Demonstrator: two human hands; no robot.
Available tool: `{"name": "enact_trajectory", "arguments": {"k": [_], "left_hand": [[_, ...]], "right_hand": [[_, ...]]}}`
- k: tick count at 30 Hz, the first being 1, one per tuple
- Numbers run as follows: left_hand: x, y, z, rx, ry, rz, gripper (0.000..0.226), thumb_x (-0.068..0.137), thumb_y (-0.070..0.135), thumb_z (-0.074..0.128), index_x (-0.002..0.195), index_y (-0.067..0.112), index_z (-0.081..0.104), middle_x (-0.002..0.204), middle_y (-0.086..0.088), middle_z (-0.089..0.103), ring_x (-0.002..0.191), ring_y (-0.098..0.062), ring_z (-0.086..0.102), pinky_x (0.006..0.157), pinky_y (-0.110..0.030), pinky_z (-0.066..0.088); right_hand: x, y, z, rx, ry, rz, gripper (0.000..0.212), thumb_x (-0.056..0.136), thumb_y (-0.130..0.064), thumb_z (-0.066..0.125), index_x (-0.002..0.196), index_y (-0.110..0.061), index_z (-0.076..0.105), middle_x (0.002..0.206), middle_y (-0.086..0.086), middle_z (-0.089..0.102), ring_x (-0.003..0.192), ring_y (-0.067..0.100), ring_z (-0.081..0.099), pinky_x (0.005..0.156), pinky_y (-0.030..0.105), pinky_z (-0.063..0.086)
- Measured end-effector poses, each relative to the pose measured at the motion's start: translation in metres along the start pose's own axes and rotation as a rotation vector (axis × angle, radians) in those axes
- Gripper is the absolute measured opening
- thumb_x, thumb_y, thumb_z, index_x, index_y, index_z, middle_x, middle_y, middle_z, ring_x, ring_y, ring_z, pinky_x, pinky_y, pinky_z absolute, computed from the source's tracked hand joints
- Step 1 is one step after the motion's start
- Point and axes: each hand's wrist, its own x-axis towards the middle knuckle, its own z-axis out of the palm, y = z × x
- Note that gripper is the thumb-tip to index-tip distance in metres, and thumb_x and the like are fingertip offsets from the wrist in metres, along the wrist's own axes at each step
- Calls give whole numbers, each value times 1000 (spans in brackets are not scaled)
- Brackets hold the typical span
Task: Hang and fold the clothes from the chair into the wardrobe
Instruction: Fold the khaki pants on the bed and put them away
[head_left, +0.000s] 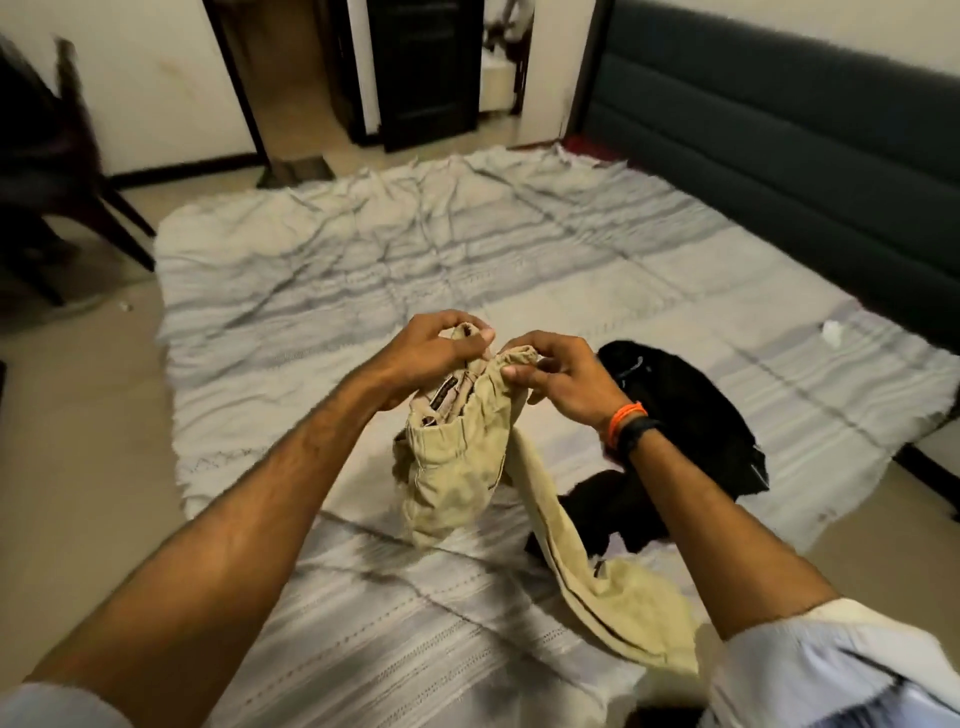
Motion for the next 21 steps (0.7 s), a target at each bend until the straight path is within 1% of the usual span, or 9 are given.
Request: {"name": "enact_trajectory", "arguments": {"k": [2,4,5,7,10,13,14,18,21], "left_hand": [[-18,26,3,-56,31,4,35,92,51,59,103,21,73,94,-10,72,84,-26,53,79,-38,43],[-35,48,8,-137,59,-9,42,103,43,41,104,16,72,90,-9,69,79,-25,56,70,-32,48],[-48,61,11,-164,83,-2,42,105,40,39,106,14,72,91,-10,69,80,-24,58,69,-32,48],[-70,85,21,-141,72,39,29,98,32,54,106,10,71,95,-10,69,84,-21,62,69,-26,50],[-94,118,30,-21,52,105,20,81,21,77,98,10,72,93,-7,72,85,-21,66,77,-32,55],[-113,148,34,88,36,130,21,85,21,75,104,13,71,88,-2,72,72,-12,67,59,-23,53],[-118,155,35,113,44,137,19,85,23,75,101,14,72,87,-3,72,73,-12,66,61,-23,53],[-129,177,34,182,37,187,5,84,17,75,87,20,76,93,0,74,95,-20,66,90,-37,53],[-131,192,35,286,-4,234,16,86,5,68,90,20,74,99,2,70,102,-18,62,94,-31,50]], "right_hand": [[-10,-24,-16,-10,7,-62,14,89,-10,71,102,-8,69,83,-3,69,71,9,64,58,24,52],[-18,-42,-31,-9,28,-110,13,88,-11,72,101,-9,69,82,-5,68,68,6,61,55,22,49],[-26,-55,-39,-15,46,-143,13,88,-12,72,100,-9,70,81,-5,67,66,4,59,54,20,47],[-38,-75,-52,-28,81,-200,12,87,-14,74,97,-10,71,82,-4,68,67,0,58,56,18,46],[-56,-104,-65,-41,124,-269,17,84,-24,76,96,-12,72,91,7,72,84,13,65,76,42,54],[-76,-129,-72,-62,150,-296,19,83,-27,78,97,-14,74,95,7,73,90,27,68,84,52,54],[-81,-136,-74,-69,148,-299,21,82,-31,78,97,-16,75,94,5,74,92,30,68,84,54,54],[-101,-163,-81,-147,152,-306,33,75,-46,80,98,-22,78,91,-3,75,91,29,67,81,53,55],[-106,-174,-84,-192,155,-313,42,70,-52,80,100,-23,78,94,-4,74,91,27,64,74,46,53]]}}
